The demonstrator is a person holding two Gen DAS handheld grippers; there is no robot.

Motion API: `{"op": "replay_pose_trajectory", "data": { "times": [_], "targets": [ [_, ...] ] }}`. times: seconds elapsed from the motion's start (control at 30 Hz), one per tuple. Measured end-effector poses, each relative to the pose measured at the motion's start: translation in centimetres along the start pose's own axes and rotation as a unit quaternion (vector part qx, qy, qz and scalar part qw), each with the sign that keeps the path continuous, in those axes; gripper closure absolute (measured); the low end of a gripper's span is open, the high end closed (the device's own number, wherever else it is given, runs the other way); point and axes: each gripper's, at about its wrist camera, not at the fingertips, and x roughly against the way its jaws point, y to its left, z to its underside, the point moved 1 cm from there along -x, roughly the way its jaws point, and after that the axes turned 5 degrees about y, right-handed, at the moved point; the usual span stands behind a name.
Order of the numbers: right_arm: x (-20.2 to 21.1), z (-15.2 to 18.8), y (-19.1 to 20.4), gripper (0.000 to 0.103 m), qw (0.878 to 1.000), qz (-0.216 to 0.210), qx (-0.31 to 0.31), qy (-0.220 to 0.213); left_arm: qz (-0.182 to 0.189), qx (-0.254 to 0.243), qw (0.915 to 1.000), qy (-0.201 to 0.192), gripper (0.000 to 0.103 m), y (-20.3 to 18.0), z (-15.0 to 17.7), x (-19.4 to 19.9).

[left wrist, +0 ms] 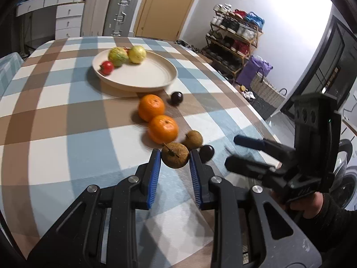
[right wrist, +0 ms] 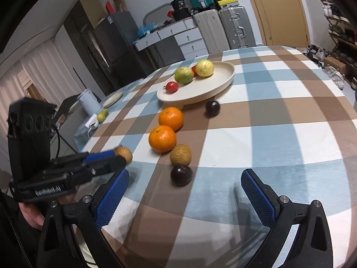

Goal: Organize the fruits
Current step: 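Grasp the brown kiwi-like fruit with the left gripper while the right gripper grasps a dark plum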

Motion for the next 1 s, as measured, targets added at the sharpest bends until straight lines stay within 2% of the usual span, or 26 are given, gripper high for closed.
{"op": "replay_pose_trajectory", "data": {
  "times": [0.23,0.3,0.37,0.43,0.5,0.57,0.63,0.7,0.93,0.97,1.0],
  "targets": [
    [-1.6,-0.2,1.0,0.002,1.0,0.003,0.01,0.017,-0.006,0.017,0.9997,-0.016,0.079,2.0,-0.1,1.4],
    [-2.0,-0.3,1.2,0.012,1.0,0.003,0.016,0.022,-0.006,0.021,0.9996,-0.017,0.079,2.3,0.1,1.6],
    [-2.4,-0.3,1.5,0.018,0.999,0.008,0.02,0.026,-0.007,0.023,0.9995,-0.019,0.079,2.5,0.2,1.8],
    [-2.7,-0.3,1.6,0.02,0.999,0.017,0.022,0.028,-0.007,0.024,0.9995,-0.02,0.079,2.6,0.3,1.8],
    [-2.8,-0.3,2.0,0.03,0.999,0.033,0.032,0.029,-0.009,0.024,0.9995,-0.021,0.079,2.6,0.4,1.9],
    [-2.8,-0.2,2.4,0.03,0.997,0.047,0.045,0.029,-0.009,0.024,0.9994,-0.022,0.079,2.7,0.4,1.9],
    [-3.0,-0.2,2.7,0.036,0.997,0.051,0.055,0.031,-0.008,0.024,0.9994,-0.022,0.079,2.7,0.4,2.0],
    [-3.3,0.0,2.8,0.047,0.996,0.054,0.06,0.036,-0.01,0.023,0.9994,-0.022,0.079,2.7,0.4,2.0],
    [-3.6,0.0,2.1,0.062,0.994,0.083,0.056,0.038,-0.012,0.023,0.9994,-0.022,0.079,2.6,0.4,2.0],
    [-3.6,0.0,2.0,0.066,0.995,0.08,0.054,0.037,-0.013,0.022,0.9994,-0.022,0.079,2.6,0.3,2.0],
    [-3.5,0.1,1.8,0.077,0.995,0.072,0.051,0.036,-0.013,0.021,0.9994,-0.023,0.079,2.6,0.3,2.0]
  ]
}}
